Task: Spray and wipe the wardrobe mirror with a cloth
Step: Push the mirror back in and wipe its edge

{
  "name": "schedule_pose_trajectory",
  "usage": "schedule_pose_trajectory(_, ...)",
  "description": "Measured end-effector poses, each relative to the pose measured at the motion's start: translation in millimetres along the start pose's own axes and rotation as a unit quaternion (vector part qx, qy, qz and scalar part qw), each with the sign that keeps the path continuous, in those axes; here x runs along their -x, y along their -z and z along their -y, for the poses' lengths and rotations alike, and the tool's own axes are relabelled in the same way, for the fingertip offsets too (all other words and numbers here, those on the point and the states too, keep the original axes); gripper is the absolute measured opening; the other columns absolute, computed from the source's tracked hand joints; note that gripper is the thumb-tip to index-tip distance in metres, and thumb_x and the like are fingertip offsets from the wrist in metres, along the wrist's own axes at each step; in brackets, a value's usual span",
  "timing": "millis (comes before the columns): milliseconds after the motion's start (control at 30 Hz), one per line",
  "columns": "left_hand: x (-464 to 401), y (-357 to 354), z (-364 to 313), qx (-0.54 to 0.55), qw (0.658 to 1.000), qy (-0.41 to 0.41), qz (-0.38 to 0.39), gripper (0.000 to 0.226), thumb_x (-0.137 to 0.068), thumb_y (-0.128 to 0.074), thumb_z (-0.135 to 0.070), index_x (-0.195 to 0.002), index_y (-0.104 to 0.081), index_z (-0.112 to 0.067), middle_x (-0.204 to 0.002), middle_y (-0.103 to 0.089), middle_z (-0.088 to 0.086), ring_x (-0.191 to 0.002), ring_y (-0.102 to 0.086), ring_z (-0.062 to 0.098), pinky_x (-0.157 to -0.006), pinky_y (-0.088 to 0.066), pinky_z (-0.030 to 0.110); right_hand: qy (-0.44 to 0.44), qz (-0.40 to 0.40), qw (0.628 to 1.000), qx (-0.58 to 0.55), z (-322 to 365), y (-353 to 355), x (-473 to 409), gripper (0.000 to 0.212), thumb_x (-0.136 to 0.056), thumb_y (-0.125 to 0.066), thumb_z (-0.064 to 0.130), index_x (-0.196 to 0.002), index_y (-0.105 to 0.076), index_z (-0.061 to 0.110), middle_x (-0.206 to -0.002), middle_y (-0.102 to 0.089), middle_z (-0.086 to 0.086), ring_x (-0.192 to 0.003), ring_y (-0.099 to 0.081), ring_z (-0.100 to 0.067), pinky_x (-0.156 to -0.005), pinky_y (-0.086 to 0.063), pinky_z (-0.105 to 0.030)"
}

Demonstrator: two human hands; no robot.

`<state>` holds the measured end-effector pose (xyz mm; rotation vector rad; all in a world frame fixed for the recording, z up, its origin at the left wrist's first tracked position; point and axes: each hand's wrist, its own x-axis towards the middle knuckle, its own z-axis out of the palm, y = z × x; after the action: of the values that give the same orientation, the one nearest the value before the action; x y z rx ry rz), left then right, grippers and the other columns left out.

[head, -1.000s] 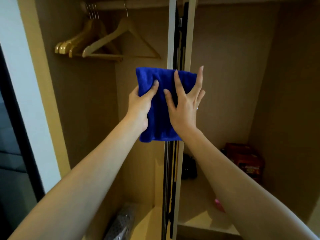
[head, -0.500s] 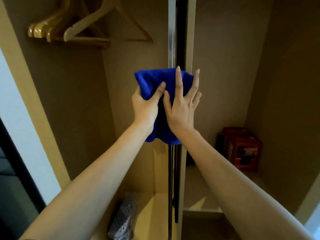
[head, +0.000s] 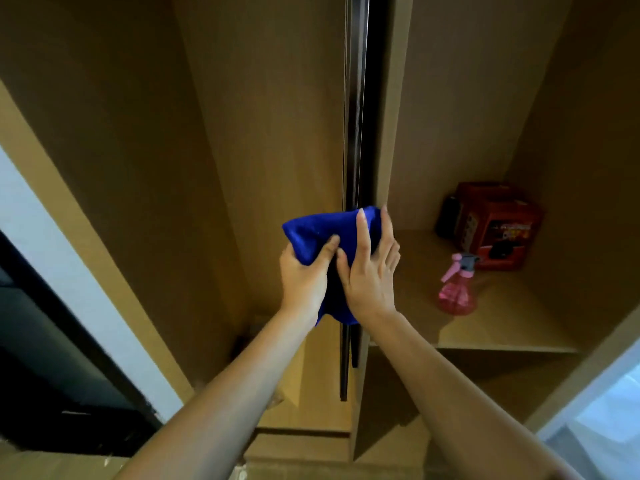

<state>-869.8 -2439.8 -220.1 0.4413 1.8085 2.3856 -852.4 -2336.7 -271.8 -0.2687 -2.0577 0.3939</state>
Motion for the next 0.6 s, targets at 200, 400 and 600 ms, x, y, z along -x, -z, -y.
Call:
schedule_pose_trajectory(200,11.8,15.9,56.3,-0.020,0.999,0.046,-0.002,0.017,-0.084,-0.072,-0.017,-0.099,-0.065,-0.014,-0.090,-0.074,0.001,-0.086,-0.071,0.014,-0.080,-0.057,0.032,-0.003,0.032,0.999,-0.012,-22.9,-22.3,53.7,0.062,-0.095,-0.041,0.038,-0.145,-0.005,0.032,-0.153,-0.006,-0.017,-0.130,-0.026,-0.036,-0.104,-0.037,-0.054)
schedule_pose_trajectory(400,27.6,23.0,94.5,-0.016,0.997,0.070,-0.014,0.009,-0.086,-0.069,-0.014,-0.094,-0.066,-0.018,-0.086,-0.074,-0.002,-0.083,-0.071,0.010,-0.076,-0.055,0.029,-0.005,0.051,0.999,-0.008,-41.0,-39.5,93.9,0.060,-0.093,-0.041,0.037,-0.143,-0.008,0.030,-0.152,-0.010,-0.020,-0.124,-0.032,-0.038,-0.094,-0.047,-0.054)
schedule_pose_trajectory(600,32.5,16.3,89.8,0.002,0.997,0.057,-0.046,0.012,-0.085,-0.070,-0.014,-0.097,-0.068,-0.013,-0.089,-0.074,0.003,-0.087,-0.071,0.016,-0.089,-0.055,0.044,-0.004,0.038,0.999,-0.031,-36.9,-35.4,88.1,0.058,-0.095,-0.041,0.034,-0.143,-0.009,0.030,-0.151,-0.013,-0.016,-0.116,-0.034,-0.031,-0.086,-0.053,-0.052)
